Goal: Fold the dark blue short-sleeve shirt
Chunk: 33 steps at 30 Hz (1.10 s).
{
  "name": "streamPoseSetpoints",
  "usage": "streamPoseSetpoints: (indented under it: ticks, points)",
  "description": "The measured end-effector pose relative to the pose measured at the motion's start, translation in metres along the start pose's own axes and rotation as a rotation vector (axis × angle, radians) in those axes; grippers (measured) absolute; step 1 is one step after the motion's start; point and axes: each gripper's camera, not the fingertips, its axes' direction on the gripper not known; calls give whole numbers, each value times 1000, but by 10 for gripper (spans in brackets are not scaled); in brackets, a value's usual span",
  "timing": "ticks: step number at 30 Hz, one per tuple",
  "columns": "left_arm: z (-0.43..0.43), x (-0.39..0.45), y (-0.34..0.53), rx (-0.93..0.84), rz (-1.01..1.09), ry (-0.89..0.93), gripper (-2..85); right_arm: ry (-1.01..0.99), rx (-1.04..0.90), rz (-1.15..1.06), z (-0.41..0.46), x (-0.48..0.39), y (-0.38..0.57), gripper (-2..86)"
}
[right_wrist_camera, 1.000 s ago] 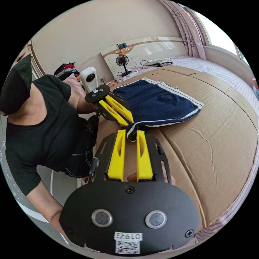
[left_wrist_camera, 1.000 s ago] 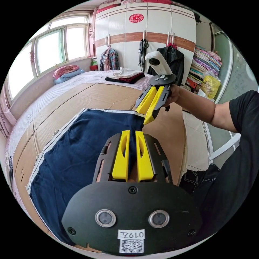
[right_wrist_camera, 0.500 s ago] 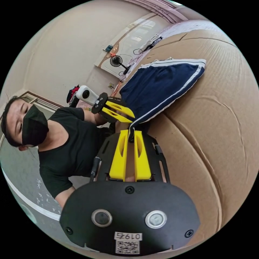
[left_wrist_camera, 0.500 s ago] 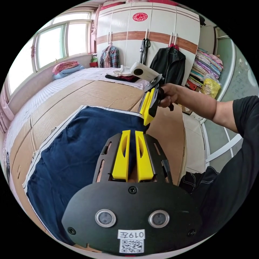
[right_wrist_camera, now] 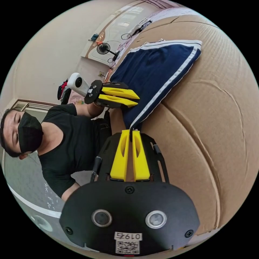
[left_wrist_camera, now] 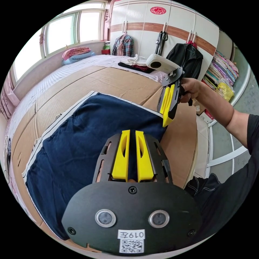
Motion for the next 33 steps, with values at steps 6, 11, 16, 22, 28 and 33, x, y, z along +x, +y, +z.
streamPoseSetpoints:
  ticks: [6, 11, 16, 22, 28, 33]
  points:
    - [9, 7, -1, -15, 23, -1, 9, 29, -134, -66, 28, 4, -23, 1]
    - [4, 22, 3, 45, 48, -40, 10, 19, -50, -66, 33, 5, -13, 23]
    - [-3, 48, 8, 122, 118, -25, 11, -5, 51, -30, 28, 6, 0, 65]
    - [17, 77, 6, 95, 191, -54, 12, -37, 54, 45, 48, 13, 1, 36]
    - [42, 82, 0, 18, 208, -48, 11, -37, -18, 111, 67, 26, 3, 0]
    - [56, 80, -4, -1, 213, -59, 11, -19, -6, 80, 72, 18, 8, 4]
